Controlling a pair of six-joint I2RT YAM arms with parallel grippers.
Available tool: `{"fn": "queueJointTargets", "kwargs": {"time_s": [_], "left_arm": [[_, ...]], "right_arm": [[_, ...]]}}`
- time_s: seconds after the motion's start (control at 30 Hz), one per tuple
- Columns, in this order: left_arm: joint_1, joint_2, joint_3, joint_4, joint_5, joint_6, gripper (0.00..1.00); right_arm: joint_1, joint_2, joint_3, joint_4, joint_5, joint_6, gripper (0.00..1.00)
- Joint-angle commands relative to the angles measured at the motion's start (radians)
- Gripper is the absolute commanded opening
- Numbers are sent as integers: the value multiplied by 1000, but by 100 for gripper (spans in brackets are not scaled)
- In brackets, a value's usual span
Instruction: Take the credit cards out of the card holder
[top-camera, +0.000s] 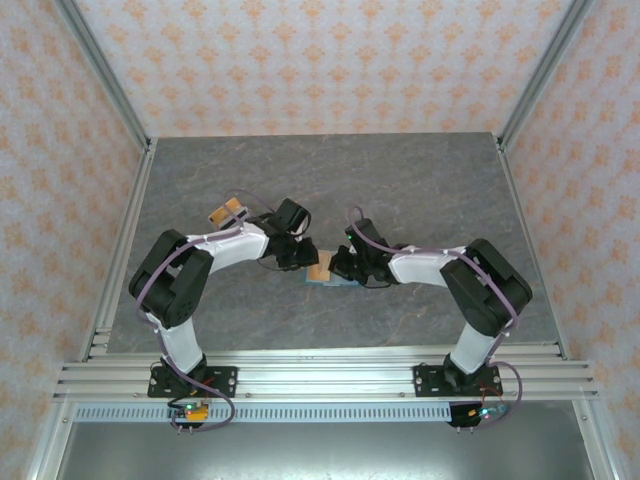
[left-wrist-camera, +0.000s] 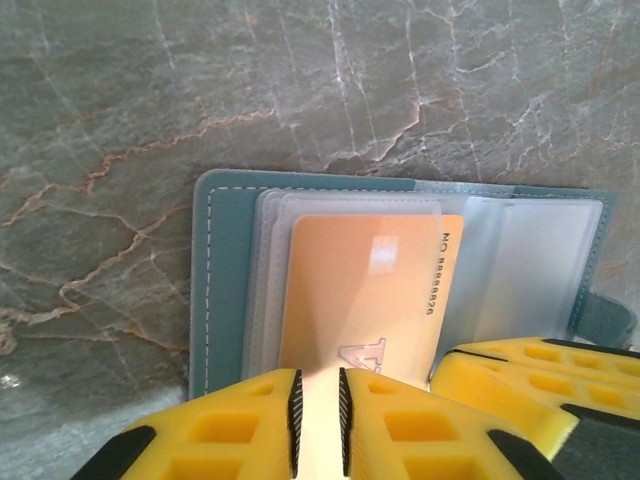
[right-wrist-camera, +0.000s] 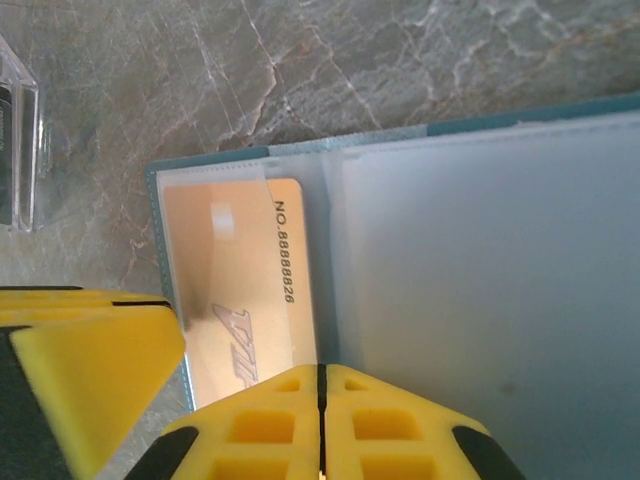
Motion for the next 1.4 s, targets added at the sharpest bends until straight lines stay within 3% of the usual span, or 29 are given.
{"fn": "queueJointTargets", "kwargs": {"time_s": [0.0, 0.27, 0.5, 0.7, 1.07, 1.37], "left_arm": [[-2, -23, 29, -64, -13, 28, 21], [6, -10, 16, -99, -67, 49, 18], [5, 33, 7, -64, -15, 31, 15], [4, 55, 12, -61, 11, 33, 10], [5, 75, -1, -83, -13, 27, 7], [6, 75, -6, -82, -16, 29, 6]], "right_arm": [[-6, -35, -19, 14, 23, -14, 7], [-7, -24, -28, 37, 5, -7, 8], [-7, -14, -27, 51, -20, 0, 23], [-7, 11, -26, 54, -33, 6, 24], [-12, -2, -73, 172, -97, 19, 18], [-19, -39, -99, 219, -83, 26, 6]]}}
